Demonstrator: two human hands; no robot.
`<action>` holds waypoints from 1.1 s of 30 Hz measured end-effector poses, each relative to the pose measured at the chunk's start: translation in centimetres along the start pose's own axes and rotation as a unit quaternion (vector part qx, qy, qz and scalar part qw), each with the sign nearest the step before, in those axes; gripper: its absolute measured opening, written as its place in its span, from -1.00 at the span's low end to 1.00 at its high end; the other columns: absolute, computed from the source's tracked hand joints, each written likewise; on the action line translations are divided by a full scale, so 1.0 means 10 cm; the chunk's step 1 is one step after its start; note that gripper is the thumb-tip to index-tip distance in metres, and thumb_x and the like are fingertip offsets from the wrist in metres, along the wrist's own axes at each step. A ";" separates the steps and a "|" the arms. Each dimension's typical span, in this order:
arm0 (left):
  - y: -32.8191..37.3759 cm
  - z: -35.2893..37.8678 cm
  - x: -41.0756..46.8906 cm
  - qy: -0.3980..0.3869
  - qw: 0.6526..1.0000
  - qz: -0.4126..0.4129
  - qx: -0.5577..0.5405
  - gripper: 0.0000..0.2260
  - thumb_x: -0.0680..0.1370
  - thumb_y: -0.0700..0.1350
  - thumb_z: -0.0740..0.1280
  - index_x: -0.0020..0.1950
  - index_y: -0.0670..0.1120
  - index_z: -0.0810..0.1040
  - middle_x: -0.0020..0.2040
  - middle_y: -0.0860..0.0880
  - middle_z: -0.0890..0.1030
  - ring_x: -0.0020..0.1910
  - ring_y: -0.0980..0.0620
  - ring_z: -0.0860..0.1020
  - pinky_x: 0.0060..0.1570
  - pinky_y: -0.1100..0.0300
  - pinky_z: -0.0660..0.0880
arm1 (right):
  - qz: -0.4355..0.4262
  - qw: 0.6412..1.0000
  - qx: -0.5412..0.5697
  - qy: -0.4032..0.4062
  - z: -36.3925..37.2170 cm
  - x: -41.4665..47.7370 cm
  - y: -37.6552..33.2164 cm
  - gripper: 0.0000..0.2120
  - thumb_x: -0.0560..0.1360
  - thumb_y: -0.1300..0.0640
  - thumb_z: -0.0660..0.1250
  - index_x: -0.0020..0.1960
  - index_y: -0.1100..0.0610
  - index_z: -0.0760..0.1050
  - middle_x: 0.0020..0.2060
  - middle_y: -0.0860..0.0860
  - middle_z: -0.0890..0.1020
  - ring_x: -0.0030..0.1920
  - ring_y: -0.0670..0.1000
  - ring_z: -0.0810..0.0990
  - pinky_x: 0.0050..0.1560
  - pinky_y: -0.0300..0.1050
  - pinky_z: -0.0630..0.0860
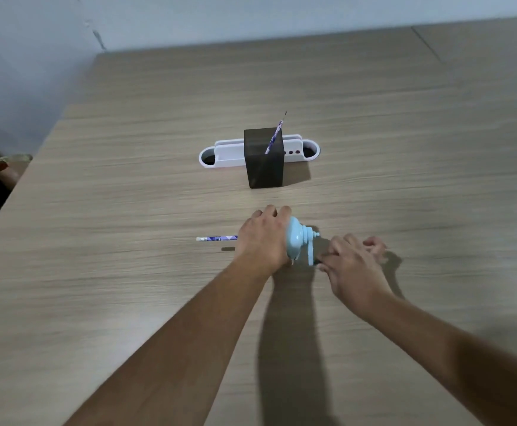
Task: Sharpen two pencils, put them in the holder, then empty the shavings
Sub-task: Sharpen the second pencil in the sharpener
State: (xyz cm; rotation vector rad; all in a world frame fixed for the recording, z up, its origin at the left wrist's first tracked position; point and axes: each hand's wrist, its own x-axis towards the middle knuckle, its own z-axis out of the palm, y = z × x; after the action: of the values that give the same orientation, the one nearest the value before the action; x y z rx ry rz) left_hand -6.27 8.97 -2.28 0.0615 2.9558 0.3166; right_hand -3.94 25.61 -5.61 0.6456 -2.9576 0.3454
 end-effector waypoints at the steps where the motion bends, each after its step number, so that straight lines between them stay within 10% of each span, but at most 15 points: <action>1: 0.00 0.00 0.00 -0.004 1.000 0.000 -0.002 -0.31 0.24 0.02 0.56 0.26 -0.05 0.31 0.19 -0.06 0.46 0.16 -0.10 0.46 0.08 0.03 0.45 | -0.025 0.999 -0.010 0.047 -0.10 0.00 0.03 -0.94 0.32 0.13 0.42 -0.29 -0.02 0.61 -0.33 -0.06 0.52 -0.14 -0.03 0.33 -0.03 -0.03 0.09; 5: -0.01 -0.01 0.00 0.003 1.000 0.007 -0.004 -0.34 0.24 0.02 0.56 0.23 -0.08 0.34 0.18 -0.07 0.48 0.15 -0.11 0.46 0.04 0.05 0.44 | -0.011 0.993 -0.030 0.112 -0.38 0.49 0.06 -0.88 0.40 0.11 0.34 -0.15 -0.02 0.65 -0.28 -0.04 0.55 -0.06 0.03 0.42 -0.01 -0.02 0.06; 11: 0.00 0.00 0.00 0.005 1.000 0.004 0.001 -0.32 0.23 0.03 0.57 0.24 -0.05 0.33 0.18 -0.06 0.47 0.15 -0.10 0.46 0.04 0.03 0.45 | 0.079 0.994 -0.039 -0.069 0.04 0.70 0.08 -0.76 0.53 0.16 0.19 0.07 -0.07 0.56 0.00 0.00 0.51 0.14 0.09 0.36 0.13 0.13 0.12; 16: 0.01 -0.02 0.02 -0.007 1.000 -0.002 0.001 -0.29 0.23 0.00 0.57 0.27 -0.03 0.31 0.19 -0.07 0.46 0.15 -0.10 0.47 0.05 0.02 0.47 | 0.017 0.999 -0.016 -0.028 0.09 0.05 0.04 -0.94 0.36 0.12 0.45 -0.25 -0.03 0.63 -0.29 -0.05 0.53 -0.12 0.04 0.48 -0.05 -0.04 0.06; 21: -0.02 -0.01 0.00 -0.003 1.000 0.017 0.004 -0.31 0.26 0.02 0.55 0.27 -0.07 0.32 0.20 -0.08 0.47 0.15 -0.11 0.46 0.04 0.04 0.45 | -0.009 0.993 -0.030 0.116 -0.31 0.27 0.05 -0.87 0.40 0.07 0.29 -0.18 -0.05 0.62 -0.31 -0.05 0.52 -0.10 0.00 0.36 -0.06 -0.04 0.06; 29: 0.01 0.01 0.02 0.008 1.000 0.002 0.000 -0.30 0.24 0.05 0.55 0.26 -0.06 0.31 0.18 -0.07 0.46 0.13 -0.10 0.47 0.02 0.02 0.46 | 0.082 0.993 -0.018 -0.078 0.19 0.55 0.10 -0.83 0.49 0.20 0.25 -0.03 0.03 0.59 -0.05 0.04 0.52 0.10 0.11 0.40 0.12 0.10 0.09; 33: 0.00 0.01 0.02 0.003 1.000 -0.001 0.006 -0.30 0.24 0.02 0.57 0.27 -0.05 0.30 0.19 -0.06 0.46 0.15 -0.10 0.47 0.05 0.03 0.46 | -0.010 1.000 0.011 0.007 0.01 0.01 0.07 -0.95 0.36 0.11 0.41 -0.24 -0.02 0.62 -0.32 -0.04 0.52 -0.12 0.04 0.44 -0.06 -0.02 0.05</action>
State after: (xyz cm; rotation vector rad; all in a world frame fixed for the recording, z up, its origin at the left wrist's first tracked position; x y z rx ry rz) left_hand -6.45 9.02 -2.37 0.0580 2.9644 0.2992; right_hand -4.36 26.13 -5.79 0.6721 -2.9363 0.3802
